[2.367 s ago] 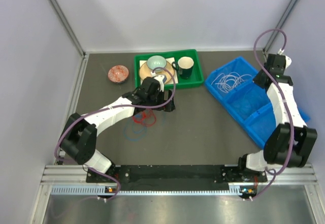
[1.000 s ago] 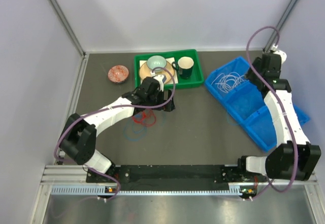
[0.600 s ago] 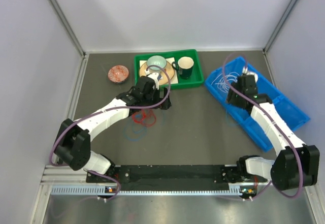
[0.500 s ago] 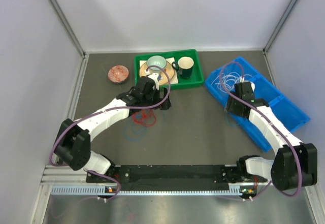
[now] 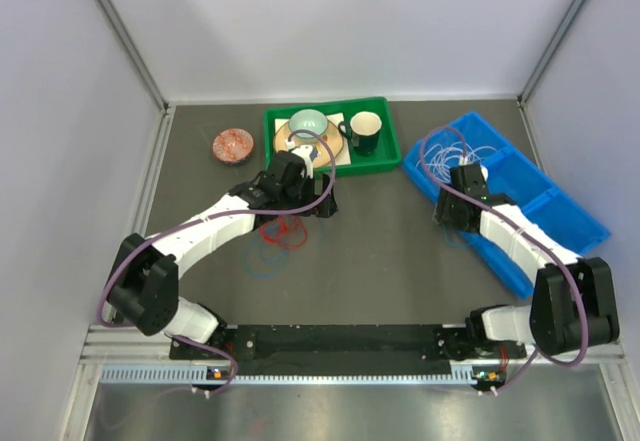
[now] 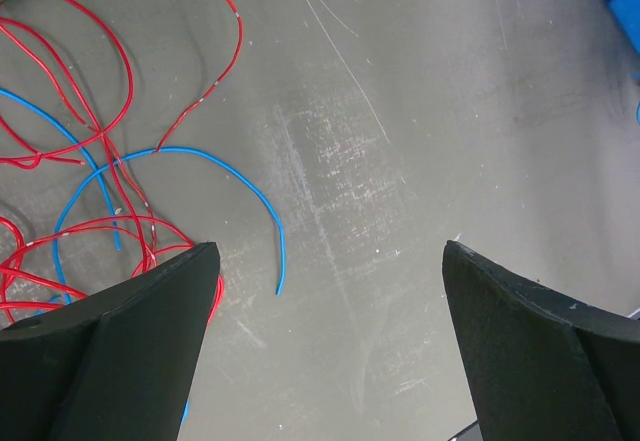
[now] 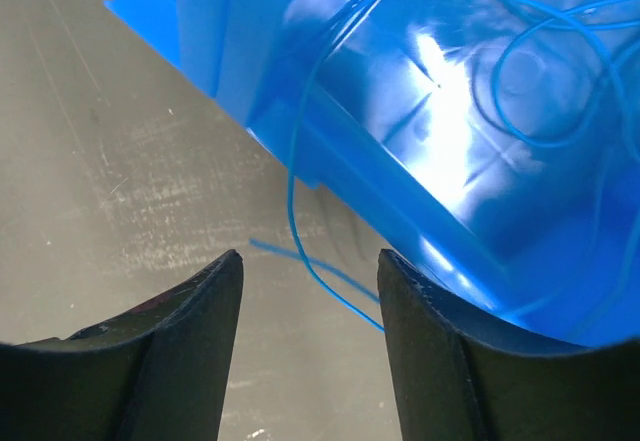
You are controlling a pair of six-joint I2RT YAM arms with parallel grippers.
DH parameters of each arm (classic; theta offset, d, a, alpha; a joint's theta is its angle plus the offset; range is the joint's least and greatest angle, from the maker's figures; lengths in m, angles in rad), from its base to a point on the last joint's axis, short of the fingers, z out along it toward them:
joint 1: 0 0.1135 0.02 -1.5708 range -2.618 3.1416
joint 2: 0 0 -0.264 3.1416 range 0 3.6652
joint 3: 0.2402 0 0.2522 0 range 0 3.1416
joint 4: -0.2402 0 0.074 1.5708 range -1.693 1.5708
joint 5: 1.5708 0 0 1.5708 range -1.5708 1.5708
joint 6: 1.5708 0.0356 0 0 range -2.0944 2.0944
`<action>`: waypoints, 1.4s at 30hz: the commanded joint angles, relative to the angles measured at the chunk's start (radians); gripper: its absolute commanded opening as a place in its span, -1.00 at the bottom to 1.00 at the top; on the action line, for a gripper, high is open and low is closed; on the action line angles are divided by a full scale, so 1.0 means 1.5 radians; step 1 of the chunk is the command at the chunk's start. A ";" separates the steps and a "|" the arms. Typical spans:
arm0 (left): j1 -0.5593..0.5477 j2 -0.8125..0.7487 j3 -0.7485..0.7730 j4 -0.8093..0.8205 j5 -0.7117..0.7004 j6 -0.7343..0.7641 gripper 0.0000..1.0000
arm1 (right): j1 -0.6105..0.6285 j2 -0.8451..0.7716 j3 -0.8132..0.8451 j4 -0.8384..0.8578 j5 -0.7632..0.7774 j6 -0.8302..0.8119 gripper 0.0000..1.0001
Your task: Untangle the cables
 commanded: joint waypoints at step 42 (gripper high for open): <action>0.002 -0.066 -0.014 -0.004 0.011 -0.009 0.96 | -0.113 0.145 0.159 0.090 0.193 0.014 -1.00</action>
